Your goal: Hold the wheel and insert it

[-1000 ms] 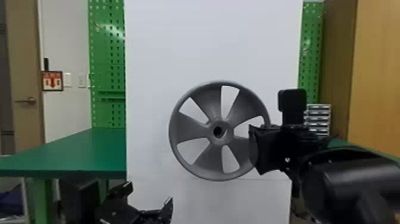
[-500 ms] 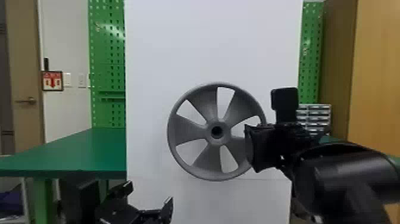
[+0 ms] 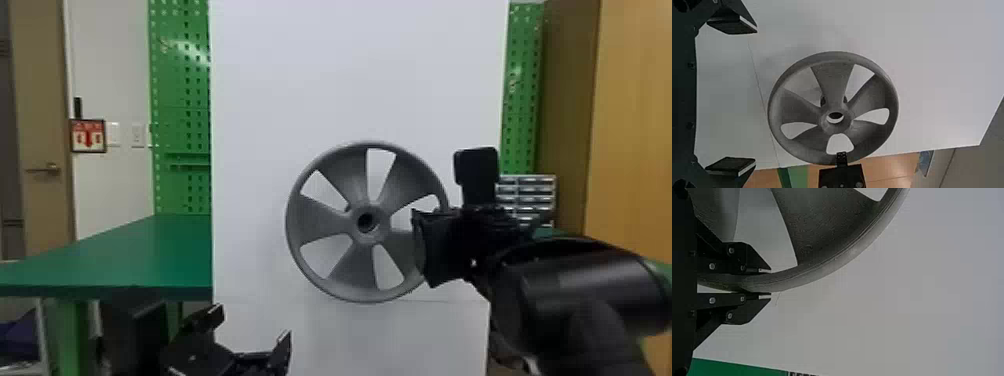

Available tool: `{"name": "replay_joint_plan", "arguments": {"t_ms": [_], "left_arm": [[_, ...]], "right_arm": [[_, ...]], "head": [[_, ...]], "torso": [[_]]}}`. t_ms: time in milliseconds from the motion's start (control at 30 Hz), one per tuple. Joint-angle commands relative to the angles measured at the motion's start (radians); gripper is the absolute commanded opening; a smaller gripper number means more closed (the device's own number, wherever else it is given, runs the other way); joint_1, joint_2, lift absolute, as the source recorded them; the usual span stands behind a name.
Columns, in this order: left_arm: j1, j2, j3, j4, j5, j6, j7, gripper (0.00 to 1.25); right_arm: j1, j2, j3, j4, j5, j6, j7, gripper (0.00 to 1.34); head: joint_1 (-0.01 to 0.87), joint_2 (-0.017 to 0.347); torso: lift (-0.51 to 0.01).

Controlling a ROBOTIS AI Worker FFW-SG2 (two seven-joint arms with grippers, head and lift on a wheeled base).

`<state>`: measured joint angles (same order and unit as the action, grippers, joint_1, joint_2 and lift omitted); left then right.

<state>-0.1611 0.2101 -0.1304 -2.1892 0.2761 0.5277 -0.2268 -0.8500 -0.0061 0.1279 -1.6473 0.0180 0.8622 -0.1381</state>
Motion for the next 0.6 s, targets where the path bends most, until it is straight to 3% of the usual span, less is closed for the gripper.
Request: {"name": "replay_joint_plan", "arguments": {"t_ms": [0,567], "left_arm": [[-0.001,0.000,0.001,0.000,0.000,0.000,0.000,1.15],[-0.001,0.000,0.001,0.000,0.000,0.000,0.000,1.15]], "right_arm": [[-0.006,0.000,0.002,0.015,0.000,-0.008,0.000,0.14],[-0.034,0.000,0.010,0.055,0.008,-0.032,0.000,0.14]], "head": [[0.097,0.015],[0.097,0.015]], "torso": [[-0.442],[-0.442]]}}
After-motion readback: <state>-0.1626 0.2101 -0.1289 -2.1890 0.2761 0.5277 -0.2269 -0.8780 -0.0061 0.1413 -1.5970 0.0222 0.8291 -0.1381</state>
